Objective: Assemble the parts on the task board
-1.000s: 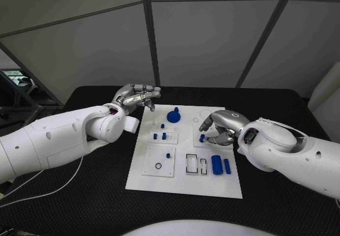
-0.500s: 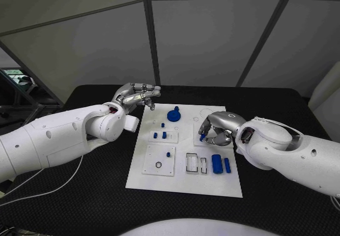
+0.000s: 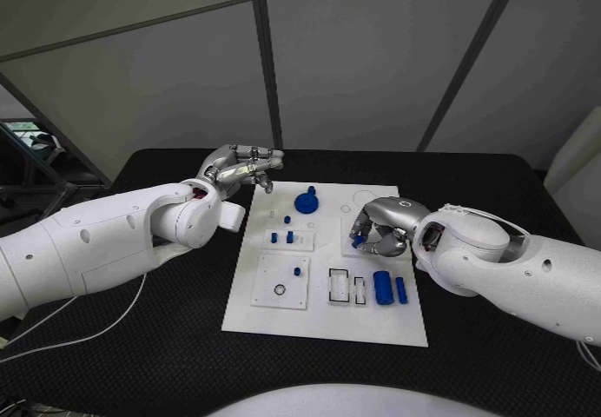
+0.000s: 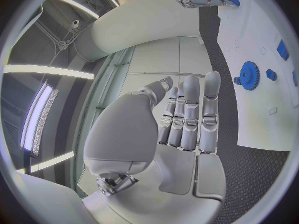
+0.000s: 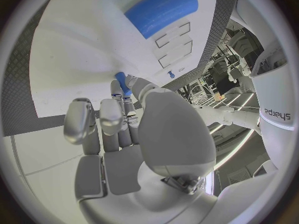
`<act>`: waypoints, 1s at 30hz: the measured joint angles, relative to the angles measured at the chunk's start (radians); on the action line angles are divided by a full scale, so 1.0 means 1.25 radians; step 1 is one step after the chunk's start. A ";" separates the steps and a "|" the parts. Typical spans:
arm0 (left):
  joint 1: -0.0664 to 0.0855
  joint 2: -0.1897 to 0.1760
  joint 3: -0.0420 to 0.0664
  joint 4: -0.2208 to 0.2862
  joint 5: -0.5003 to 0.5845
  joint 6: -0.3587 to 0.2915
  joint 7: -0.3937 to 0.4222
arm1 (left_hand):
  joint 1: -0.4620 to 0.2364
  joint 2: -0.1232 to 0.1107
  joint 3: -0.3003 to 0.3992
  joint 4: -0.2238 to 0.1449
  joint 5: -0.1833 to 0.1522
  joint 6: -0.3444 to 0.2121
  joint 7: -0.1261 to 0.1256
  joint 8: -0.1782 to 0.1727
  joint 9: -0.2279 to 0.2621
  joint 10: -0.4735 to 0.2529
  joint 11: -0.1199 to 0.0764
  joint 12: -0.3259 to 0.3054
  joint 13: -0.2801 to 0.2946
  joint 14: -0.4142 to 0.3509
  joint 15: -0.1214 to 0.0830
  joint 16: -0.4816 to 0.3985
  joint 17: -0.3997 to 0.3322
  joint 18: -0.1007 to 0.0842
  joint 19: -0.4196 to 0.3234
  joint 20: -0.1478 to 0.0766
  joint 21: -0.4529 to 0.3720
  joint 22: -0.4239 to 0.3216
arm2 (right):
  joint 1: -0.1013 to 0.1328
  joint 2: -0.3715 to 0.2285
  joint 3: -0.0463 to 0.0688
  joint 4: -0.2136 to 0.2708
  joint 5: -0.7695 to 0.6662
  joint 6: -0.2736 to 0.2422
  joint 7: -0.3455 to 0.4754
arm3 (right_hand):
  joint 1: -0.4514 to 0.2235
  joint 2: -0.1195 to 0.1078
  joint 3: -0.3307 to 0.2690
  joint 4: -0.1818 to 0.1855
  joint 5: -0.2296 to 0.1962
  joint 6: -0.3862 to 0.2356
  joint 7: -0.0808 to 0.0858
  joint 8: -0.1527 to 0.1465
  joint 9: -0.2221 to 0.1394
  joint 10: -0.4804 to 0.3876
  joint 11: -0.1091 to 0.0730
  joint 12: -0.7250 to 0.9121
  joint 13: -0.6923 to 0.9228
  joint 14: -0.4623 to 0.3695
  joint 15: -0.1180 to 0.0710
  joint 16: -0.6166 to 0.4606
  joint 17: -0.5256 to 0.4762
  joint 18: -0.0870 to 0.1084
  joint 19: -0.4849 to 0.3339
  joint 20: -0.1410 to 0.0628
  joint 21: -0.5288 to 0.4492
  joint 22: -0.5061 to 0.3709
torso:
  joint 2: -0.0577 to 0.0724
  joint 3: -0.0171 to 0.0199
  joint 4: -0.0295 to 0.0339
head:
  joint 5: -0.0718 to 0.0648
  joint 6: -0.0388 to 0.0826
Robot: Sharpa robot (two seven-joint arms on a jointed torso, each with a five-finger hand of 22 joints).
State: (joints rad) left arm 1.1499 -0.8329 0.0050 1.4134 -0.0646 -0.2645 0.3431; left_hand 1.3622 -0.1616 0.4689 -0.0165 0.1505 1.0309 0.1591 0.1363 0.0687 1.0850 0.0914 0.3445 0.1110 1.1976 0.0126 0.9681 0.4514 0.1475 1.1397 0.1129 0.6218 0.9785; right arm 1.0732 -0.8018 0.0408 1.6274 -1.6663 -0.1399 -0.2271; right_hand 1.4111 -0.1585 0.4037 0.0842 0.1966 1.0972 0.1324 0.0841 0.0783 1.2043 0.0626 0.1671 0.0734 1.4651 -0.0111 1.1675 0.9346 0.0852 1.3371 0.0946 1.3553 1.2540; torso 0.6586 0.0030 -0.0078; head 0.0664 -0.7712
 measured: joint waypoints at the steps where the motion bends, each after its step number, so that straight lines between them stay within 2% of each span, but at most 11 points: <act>1: 0.000 0.000 0.000 0.000 0.000 0.000 0.000 | 0.000 0.000 0.000 0.000 0.000 0.000 0.000 0.000 0.000 0.000 0.000 0.000 0.000 0.000 0.000 0.000 0.000 0.000 0.000 0.000 0.000 0.000 | 0.000 0.002 0.000 -0.002 0.000 0.000 0.000 | 0.002 0.002 0.003 0.001 0.000 0.004 0.000 0.000 0.000 0.001 0.001 0.000 0.000 0.000 0.000 0.002 0.002 0.000 0.000 0.000 0.003 0.002 | 0.000 -0.0001 -0.0001 | 0.000 0.000; 11: 0.000 0.000 0.000 0.000 0.000 0.000 -0.001 | 0.003 0.003 -0.002 0.002 0.000 0.000 0.000 0.000 0.000 0.000 0.000 0.005 0.001 0.000 0.000 0.000 -0.002 0.000 0.000 0.000 0.000 -0.001 | 0.000 0.004 0.000 -0.002 -0.003 -0.017 -0.004 | 0.012 0.010 0.013 0.000 -0.001 0.037 -0.003 0.011 0.001 0.037 -0.006 0.000 0.003 0.003 -0.003 0.021 0.019 0.000 0.016 -0.005 0.019 0.024 | 0.000 -0.0002 -0.0003 | -0.001 -0.002; 14: 0.000 -0.001 0.000 0.000 0.000 0.000 -0.001 | 0.003 0.003 -0.002 0.002 0.000 0.000 0.000 0.000 0.000 0.000 0.000 0.005 0.001 0.000 0.000 0.000 -0.002 0.000 0.000 0.000 0.000 -0.001 | -0.001 -0.001 -0.001 0.005 -0.004 -0.033 -0.005 | 0.013 0.011 0.013 0.000 -0.002 0.042 -0.006 0.014 0.006 0.042 -0.010 0.000 0.004 0.000 -0.006 0.021 0.020 0.000 0.021 -0.004 0.022 0.027 | 0.000 -0.0001 -0.0003 | -0.001 -0.002; 21: 0.000 0.000 0.000 -0.003 0.000 0.000 -0.001 | 0.003 0.003 -0.002 0.002 0.000 0.000 0.000 0.000 0.000 0.000 0.000 0.005 0.001 0.000 0.000 0.000 -0.002 0.000 0.000 0.000 0.000 -0.001 | -0.001 -0.025 0.000 0.039 -0.003 -0.087 -0.006 | 0.018 0.014 0.017 -0.003 -0.002 0.045 -0.009 0.014 0.006 0.044 -0.007 0.000 0.003 0.000 -0.006 0.024 0.022 0.000 0.021 -0.004 0.022 0.030 | -0.002 -0.0001 -0.0008 | -0.002 -0.001; 22: 0.000 0.000 0.000 -0.004 0.000 0.000 -0.001 | 0.003 0.003 -0.002 0.002 0.000 0.000 0.000 0.000 0.000 0.000 0.000 0.005 0.001 0.000 0.000 0.000 -0.002 0.000 0.000 0.000 0.000 -0.001 | -0.001 -0.028 0.003 0.045 -0.002 -0.095 -0.005 | 0.018 0.014 0.017 -0.003 -0.002 0.045 -0.009 0.014 0.006 0.044 -0.007 0.000 0.003 0.000 -0.006 0.025 0.022 0.000 0.021 -0.004 0.022 0.030 | -0.002 -0.0002 -0.0008 | -0.002 0.000; 25: 0.000 0.001 0.000 -0.004 0.000 0.000 -0.002 | 0.003 0.003 -0.002 0.002 0.000 0.000 0.000 0.000 0.000 0.000 0.000 0.005 0.001 0.000 0.000 0.000 -0.002 0.000 0.000 0.000 0.000 -0.001 | 0.000 -0.035 0.019 0.066 0.002 -0.117 -0.003 | 0.020 0.014 0.017 -0.003 -0.003 0.047 -0.007 0.014 0.007 0.044 -0.007 0.000 0.004 0.000 -0.006 0.025 0.024 0.000 0.021 -0.004 0.025 0.032 | -0.002 -0.0003 -0.0008 | -0.002 0.001; 30: 0.000 0.003 0.000 -0.005 0.000 0.000 -0.002 | 0.003 0.003 -0.002 0.002 0.000 0.000 0.000 0.000 0.000 0.000 0.000 0.005 0.001 0.000 0.000 0.000 -0.001 0.000 0.000 0.000 0.000 -0.001 | 0.001 -0.036 0.026 0.102 0.016 -0.143 0.005 | 0.020 0.014 0.020 -0.007 -0.004 0.048 -0.006 0.013 0.007 0.047 -0.010 -0.002 0.004 0.000 -0.006 0.030 0.028 0.000 0.024 -0.007 0.027 0.035 | -0.002 -0.0005 -0.0008 | -0.001 0.002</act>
State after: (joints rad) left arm 1.1496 -0.8295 0.0051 1.4066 -0.0645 -0.2643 0.3410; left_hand 1.3663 -0.1576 0.4662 -0.0138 0.1505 1.0309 0.1590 0.1363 0.0688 1.0851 0.0914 0.3505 0.1125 1.1976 0.0126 0.9681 0.4495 0.1475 1.1397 0.1129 0.6218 0.9775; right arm 1.0739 -0.8473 0.0737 1.7551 -1.6464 -0.3185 -0.2205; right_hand 1.4363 -0.1404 0.4283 0.0760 0.1914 1.1566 0.1244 0.1008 0.0865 1.2633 0.0501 0.1646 0.0786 1.4651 -0.0183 1.2050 0.9695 0.0850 1.3673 0.0856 1.3891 1.2982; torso 0.6557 0.0024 -0.0088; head 0.0649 -0.7681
